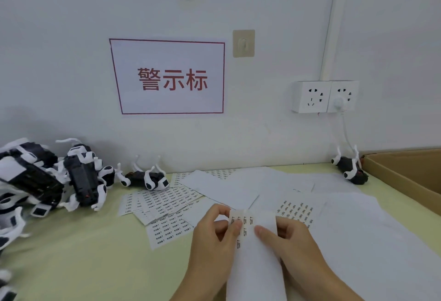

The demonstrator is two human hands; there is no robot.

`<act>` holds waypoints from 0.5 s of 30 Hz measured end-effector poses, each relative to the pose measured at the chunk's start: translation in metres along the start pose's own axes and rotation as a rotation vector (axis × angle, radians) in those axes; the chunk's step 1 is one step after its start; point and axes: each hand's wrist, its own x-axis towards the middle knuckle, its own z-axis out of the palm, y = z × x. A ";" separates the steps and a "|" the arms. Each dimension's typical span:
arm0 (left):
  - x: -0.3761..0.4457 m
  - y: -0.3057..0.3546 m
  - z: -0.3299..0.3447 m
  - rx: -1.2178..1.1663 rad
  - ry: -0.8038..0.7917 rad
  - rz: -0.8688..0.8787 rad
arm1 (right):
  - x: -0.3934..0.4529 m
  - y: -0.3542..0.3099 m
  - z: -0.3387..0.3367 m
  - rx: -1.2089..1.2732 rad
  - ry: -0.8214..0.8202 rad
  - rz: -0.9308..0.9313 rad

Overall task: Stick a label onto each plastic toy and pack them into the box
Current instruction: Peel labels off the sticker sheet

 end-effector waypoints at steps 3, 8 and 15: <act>0.002 -0.009 -0.003 -0.003 0.037 0.013 | 0.001 0.004 0.007 -0.028 0.003 0.019; 0.004 -0.014 0.001 0.027 0.030 0.060 | 0.002 0.003 0.008 -0.053 0.027 0.005; -0.002 -0.016 0.007 0.453 0.178 0.484 | -0.001 0.004 0.011 -0.130 0.096 -0.043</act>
